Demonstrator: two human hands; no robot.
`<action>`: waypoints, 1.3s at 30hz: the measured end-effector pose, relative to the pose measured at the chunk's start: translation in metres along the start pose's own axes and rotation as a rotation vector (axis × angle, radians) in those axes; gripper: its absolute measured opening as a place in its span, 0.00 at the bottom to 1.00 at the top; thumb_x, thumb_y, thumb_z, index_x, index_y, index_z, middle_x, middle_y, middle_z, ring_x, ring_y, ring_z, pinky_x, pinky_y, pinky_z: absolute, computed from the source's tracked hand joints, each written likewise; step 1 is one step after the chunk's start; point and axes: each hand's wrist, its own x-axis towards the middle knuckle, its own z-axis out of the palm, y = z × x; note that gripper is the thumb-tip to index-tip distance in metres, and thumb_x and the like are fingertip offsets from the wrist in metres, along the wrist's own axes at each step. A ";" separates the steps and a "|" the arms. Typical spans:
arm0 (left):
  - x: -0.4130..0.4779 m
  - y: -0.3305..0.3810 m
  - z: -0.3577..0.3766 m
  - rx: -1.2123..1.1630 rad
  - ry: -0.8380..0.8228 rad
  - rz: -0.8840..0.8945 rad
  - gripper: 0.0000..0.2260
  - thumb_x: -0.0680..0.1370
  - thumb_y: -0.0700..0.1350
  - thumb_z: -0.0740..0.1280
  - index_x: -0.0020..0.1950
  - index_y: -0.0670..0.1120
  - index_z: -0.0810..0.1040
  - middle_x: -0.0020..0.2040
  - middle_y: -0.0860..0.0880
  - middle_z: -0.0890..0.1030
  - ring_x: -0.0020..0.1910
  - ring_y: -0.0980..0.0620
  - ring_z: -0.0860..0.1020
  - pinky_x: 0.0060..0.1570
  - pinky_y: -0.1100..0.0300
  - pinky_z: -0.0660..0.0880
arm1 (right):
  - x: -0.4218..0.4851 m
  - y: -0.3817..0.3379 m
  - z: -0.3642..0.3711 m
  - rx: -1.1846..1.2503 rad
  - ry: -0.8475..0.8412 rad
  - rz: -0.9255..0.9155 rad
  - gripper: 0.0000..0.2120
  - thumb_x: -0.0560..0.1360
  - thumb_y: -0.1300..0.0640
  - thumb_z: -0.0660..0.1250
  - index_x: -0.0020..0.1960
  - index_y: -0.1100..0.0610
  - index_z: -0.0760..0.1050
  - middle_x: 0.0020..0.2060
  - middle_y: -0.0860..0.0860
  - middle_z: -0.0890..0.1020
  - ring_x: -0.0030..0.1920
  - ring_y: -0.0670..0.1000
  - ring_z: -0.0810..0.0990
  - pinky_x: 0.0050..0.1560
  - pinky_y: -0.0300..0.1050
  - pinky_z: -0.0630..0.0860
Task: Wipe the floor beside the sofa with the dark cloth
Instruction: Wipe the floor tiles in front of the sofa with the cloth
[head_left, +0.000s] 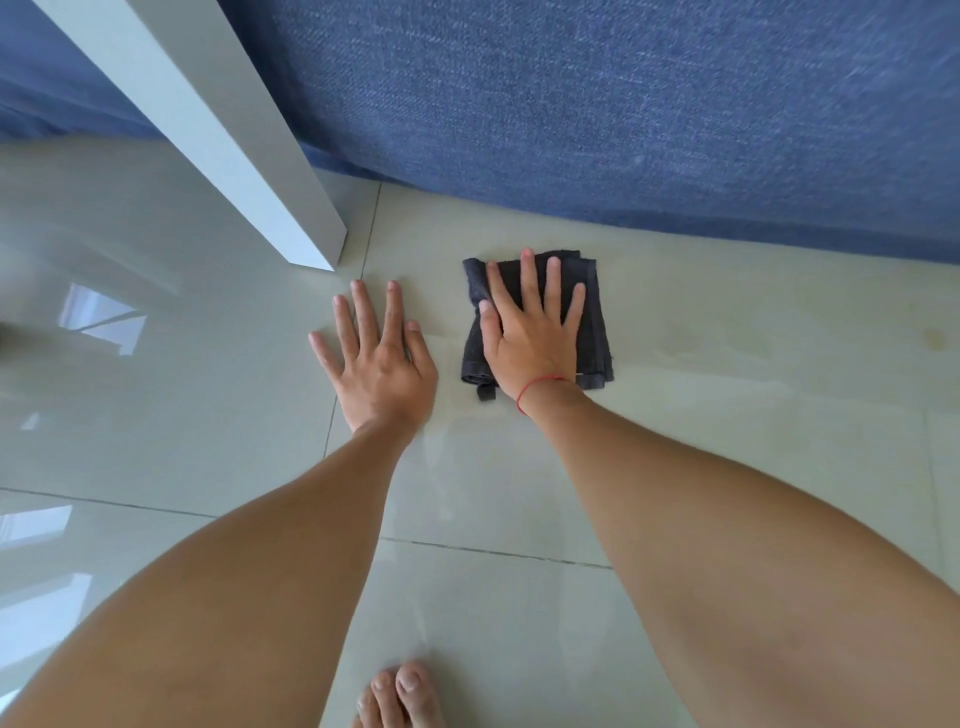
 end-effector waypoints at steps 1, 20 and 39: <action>0.000 0.000 0.000 -0.001 0.000 -0.002 0.24 0.82 0.53 0.45 0.79 0.57 0.53 0.81 0.50 0.49 0.80 0.49 0.45 0.75 0.41 0.40 | -0.001 -0.001 0.000 -0.003 0.004 -0.030 0.23 0.80 0.46 0.50 0.75 0.45 0.60 0.77 0.53 0.57 0.77 0.60 0.51 0.73 0.66 0.44; -0.008 -0.037 -0.010 -0.011 0.011 -0.055 0.24 0.82 0.52 0.45 0.79 0.56 0.52 0.81 0.52 0.49 0.80 0.51 0.46 0.76 0.43 0.40 | -0.009 0.040 -0.009 0.001 -0.038 0.073 0.23 0.81 0.46 0.48 0.76 0.45 0.54 0.78 0.51 0.51 0.78 0.59 0.45 0.74 0.64 0.40; -0.008 -0.034 -0.009 -0.005 0.001 -0.058 0.24 0.83 0.52 0.44 0.80 0.56 0.51 0.81 0.51 0.49 0.80 0.50 0.46 0.76 0.44 0.41 | -0.047 0.006 0.000 -0.014 -0.088 -0.307 0.25 0.80 0.47 0.44 0.75 0.47 0.60 0.77 0.47 0.58 0.78 0.55 0.53 0.75 0.57 0.46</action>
